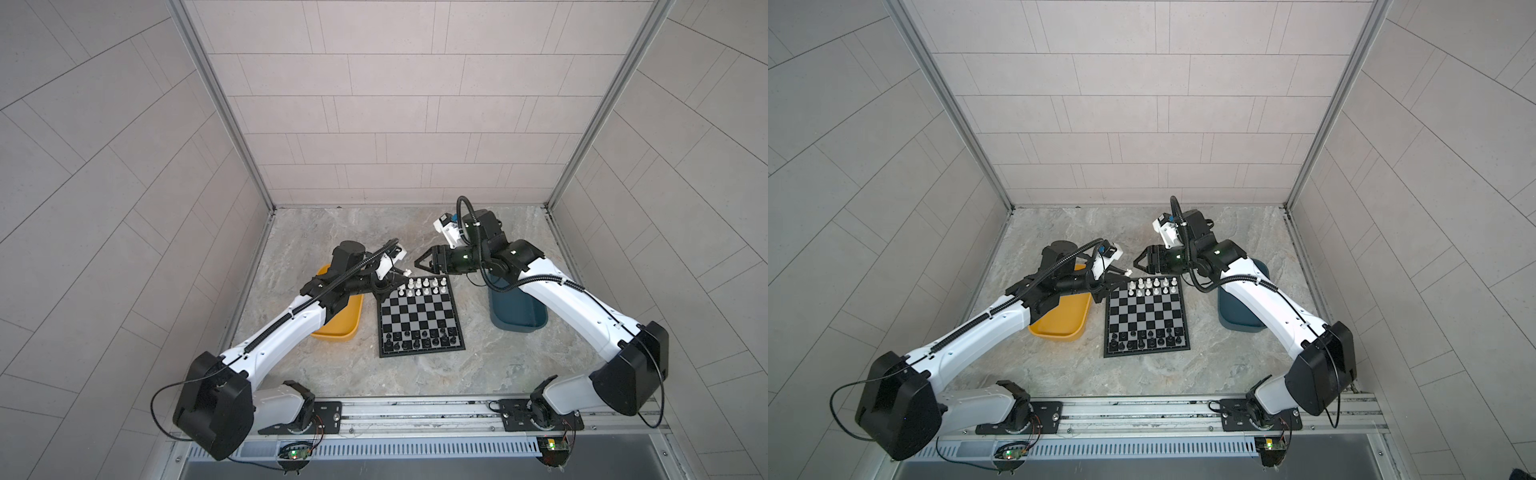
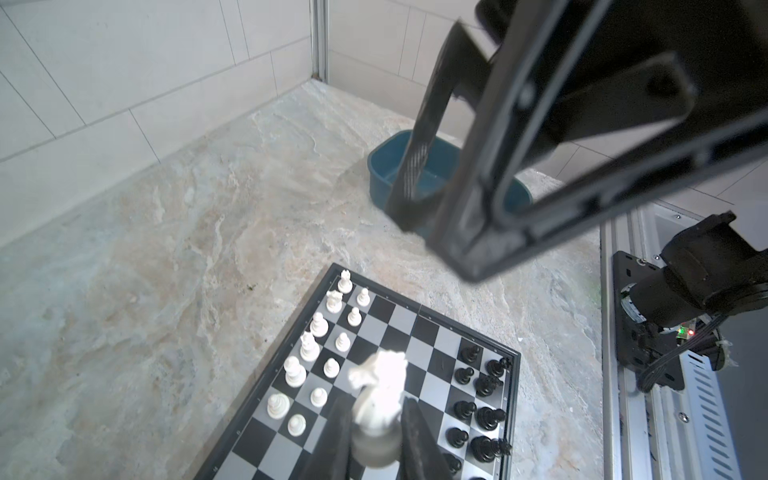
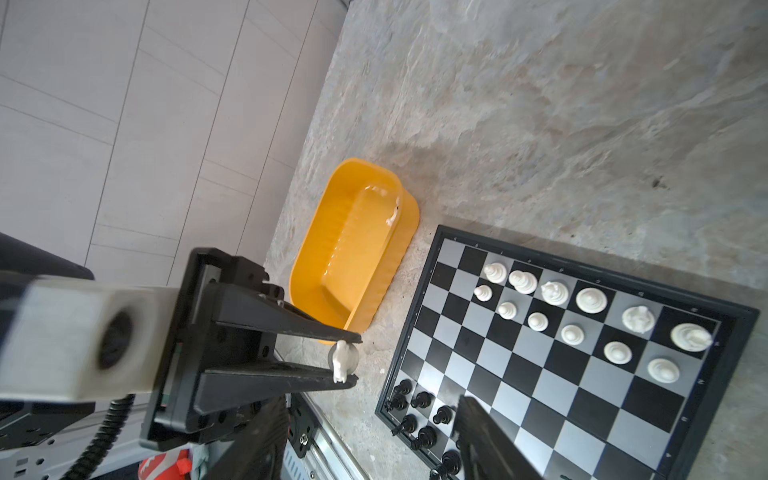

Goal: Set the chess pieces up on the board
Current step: 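Close the right gripper on the white piece held by the left gripper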

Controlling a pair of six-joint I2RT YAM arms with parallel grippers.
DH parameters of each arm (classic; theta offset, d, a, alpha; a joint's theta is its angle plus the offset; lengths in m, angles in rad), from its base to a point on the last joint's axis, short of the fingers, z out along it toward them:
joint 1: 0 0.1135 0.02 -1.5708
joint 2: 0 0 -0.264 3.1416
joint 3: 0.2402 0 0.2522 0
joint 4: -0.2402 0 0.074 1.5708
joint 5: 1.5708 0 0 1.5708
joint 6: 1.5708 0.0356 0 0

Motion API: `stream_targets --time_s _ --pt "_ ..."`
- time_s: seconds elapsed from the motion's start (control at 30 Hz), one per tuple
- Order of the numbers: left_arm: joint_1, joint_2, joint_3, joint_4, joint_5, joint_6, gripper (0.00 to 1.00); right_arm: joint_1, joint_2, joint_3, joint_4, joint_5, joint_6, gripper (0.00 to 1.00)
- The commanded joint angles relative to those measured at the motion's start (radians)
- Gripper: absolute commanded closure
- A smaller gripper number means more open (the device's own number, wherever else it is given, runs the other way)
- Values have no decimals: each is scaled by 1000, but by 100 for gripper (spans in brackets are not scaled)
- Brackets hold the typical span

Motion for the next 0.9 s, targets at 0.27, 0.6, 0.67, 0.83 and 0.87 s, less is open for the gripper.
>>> stream_targets --time_s 0.27,0.6,0.67,0.83,0.87 --pt "-12 -27 -34 89 20 47 89 41 78 55 -5 -53 1 58" --pt "-13 -33 -38 94 19 48 89 54 88 47 13 -72 19 78" --pt "-13 -33 -39 95 20 49 89 54 88 46 14 -72 17 82" --pt "-15 -31 -39 92 17 48 88 62 92 45 31 -93 12 98" --pt "-15 -31 -38 90 17 47 86 62 94 48 33 -99 12 100"
